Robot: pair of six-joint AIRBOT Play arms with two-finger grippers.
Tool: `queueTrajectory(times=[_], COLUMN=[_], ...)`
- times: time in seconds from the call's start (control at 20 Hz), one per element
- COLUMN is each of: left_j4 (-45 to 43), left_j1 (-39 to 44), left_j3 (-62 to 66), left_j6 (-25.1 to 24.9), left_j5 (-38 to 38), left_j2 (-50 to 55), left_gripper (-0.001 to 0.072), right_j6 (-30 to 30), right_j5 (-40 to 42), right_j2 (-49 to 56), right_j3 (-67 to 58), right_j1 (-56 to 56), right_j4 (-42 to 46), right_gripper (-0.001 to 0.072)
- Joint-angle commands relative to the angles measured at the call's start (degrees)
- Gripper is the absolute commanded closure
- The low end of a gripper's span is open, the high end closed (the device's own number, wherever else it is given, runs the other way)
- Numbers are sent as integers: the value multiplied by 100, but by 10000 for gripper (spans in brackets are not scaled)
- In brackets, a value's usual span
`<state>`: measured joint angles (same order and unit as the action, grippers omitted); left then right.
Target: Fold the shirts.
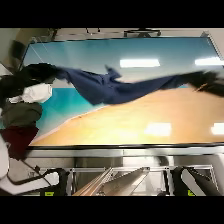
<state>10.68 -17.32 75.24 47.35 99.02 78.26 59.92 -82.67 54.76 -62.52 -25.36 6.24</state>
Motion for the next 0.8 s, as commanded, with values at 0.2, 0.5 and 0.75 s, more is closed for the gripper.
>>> queueTrajectory(times=[0.2,0.5,0.75], left_j4=[3327,605,-1740], left_j1=[-2234,-3235,-772], left_j3=[1163,1014,107], left_j6=[-732,363,264], left_j5=[-1661,-2286,-2841], left_j2=[-3252,-3648,-2553], left_gripper=[684,684,685], right_j6=[153,286,227], right_j5=[-219,-177,-48], right_j2=[-907,-544,466], right_j3=[-3010,-3206,-2682], right_j1=[-1875,-1593,-83], right_j4=[-2004,-479,1486], right_gripper=[688,690,690])
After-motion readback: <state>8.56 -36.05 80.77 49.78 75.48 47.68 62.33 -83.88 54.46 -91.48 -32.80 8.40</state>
